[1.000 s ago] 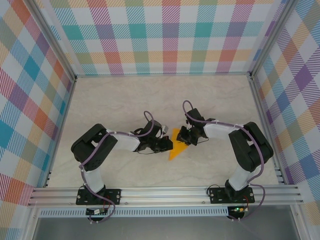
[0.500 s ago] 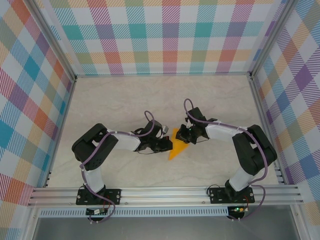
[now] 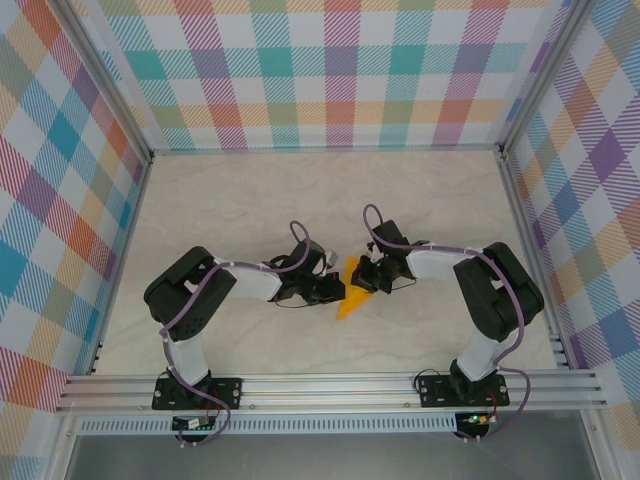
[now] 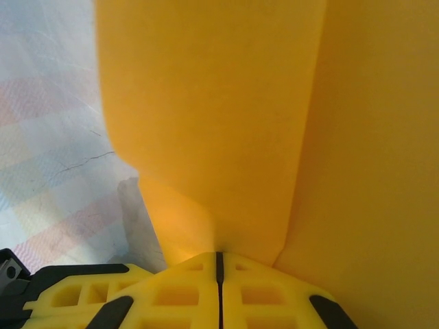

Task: Fold a paper plane with a square sheet of paper (pick it up from the middle)
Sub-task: Fourth fold the wing at the center of the table.

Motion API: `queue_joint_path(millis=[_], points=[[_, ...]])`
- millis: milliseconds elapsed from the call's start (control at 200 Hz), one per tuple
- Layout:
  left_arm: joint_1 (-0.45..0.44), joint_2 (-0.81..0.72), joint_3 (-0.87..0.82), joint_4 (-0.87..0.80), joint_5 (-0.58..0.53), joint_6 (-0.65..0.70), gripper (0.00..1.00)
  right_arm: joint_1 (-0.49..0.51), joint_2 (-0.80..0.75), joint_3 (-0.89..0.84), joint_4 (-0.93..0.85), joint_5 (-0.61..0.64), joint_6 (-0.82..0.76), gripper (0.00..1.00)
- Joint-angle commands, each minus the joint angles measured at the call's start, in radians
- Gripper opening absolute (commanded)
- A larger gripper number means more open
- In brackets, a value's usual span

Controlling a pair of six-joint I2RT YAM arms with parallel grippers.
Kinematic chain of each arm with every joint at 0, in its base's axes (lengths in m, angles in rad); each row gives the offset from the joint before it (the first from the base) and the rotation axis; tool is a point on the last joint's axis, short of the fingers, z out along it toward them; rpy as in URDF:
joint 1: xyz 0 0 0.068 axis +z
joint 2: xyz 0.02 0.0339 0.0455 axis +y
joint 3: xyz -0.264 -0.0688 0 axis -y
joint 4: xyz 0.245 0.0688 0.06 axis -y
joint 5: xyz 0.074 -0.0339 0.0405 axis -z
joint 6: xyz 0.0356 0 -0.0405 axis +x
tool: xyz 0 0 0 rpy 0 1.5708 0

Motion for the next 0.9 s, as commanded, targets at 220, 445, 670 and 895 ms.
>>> queue_joint_path(millis=[220, 445, 670, 895], points=[[-0.004, 0.026, 0.015, -0.065, -0.029, 0.024, 0.0, 0.002, -0.049, -0.055, 0.096, -0.038, -0.043, 0.06], [-0.003, 0.029, 0.02, -0.07, -0.027, 0.028, 0.0, 0.008, 0.009, -0.045, 0.089, -0.044, -0.05, 0.05], [-0.004, 0.029, 0.028, -0.092, -0.029, 0.039, 0.0, -0.019, -0.003, -0.083, 0.078, 0.021, -0.052, 0.05], [-0.005, 0.037, 0.024, -0.131, -0.046, 0.039, 0.0, -0.067, 0.003, -0.096, 0.125, 0.01, -0.067, 0.05]])
